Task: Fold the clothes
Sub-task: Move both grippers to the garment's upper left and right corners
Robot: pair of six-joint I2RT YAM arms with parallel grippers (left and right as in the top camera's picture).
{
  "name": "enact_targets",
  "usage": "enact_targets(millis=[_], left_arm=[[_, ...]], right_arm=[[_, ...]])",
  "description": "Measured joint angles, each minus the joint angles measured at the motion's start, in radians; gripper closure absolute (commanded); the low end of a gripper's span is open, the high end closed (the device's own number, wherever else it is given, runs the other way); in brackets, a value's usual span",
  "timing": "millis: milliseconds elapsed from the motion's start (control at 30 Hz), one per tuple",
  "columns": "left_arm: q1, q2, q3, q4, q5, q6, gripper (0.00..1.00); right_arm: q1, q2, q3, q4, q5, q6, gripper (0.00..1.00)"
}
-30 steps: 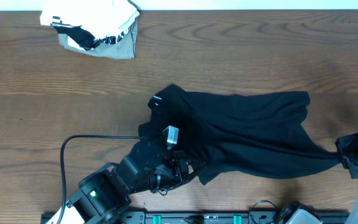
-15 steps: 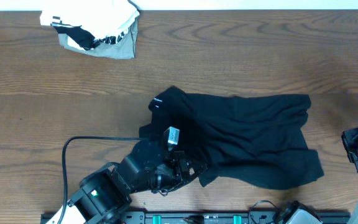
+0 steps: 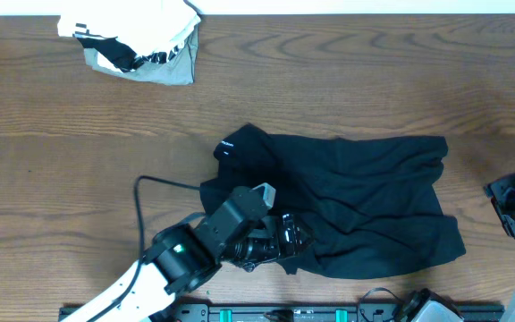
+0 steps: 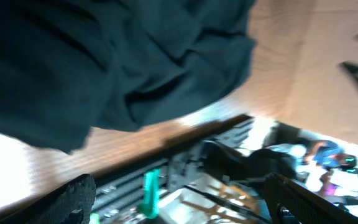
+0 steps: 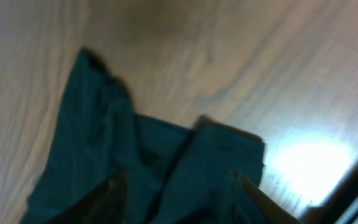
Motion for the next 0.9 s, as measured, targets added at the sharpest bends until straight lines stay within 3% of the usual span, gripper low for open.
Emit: enact_targets(millis=[133, 233, 267, 300, 333, 433, 467, 567, 700, 900], left_arm=[[0.038, 0.041, 0.000, -0.003, -0.003, 0.092, 0.12], [0.108, 0.041, 0.003, -0.024, -0.028, 0.164, 0.36], [0.135, 0.041, 0.005, -0.040, -0.040, 0.181, 0.37], [0.169, 0.041, 0.007, -0.058, -0.051, 0.204, 0.37], [0.203, 0.042, 0.008, -0.076, -0.061, 0.223, 0.37], [0.305, 0.054, 0.010, -0.122, -0.084, 0.275, 0.36], [0.333, 0.064, 0.010, -0.134, -0.087, 0.293, 0.36], [0.398, 0.108, 0.011, -0.157, -0.097, 0.349, 0.24], [0.442, 0.184, 0.011, -0.140, -0.099, 0.397, 0.23], [0.455, 0.289, 0.012, 0.004, -0.093, 0.439, 0.23]], right_arm=[[0.047, 0.026, 0.000, 0.020, -0.063, -0.082, 0.73], [0.109, 0.076, 0.000, 0.051, -0.100, -0.120, 0.83], [0.129, 0.094, 0.001, 0.057, -0.109, -0.127, 0.83], [0.155, 0.116, 0.001, 0.062, -0.116, -0.134, 0.80], [0.181, 0.138, 0.001, 0.066, -0.123, -0.137, 0.64], [0.254, 0.210, 0.001, 0.082, -0.133, -0.145, 0.35], [0.272, 0.231, 0.001, 0.090, -0.136, -0.142, 0.30], [0.308, 0.294, 0.001, 0.106, -0.137, -0.122, 0.30], [0.314, 0.370, 0.001, 0.134, -0.116, -0.054, 0.32], [0.314, 0.483, 0.002, 0.207, -0.098, 0.012, 0.34]])
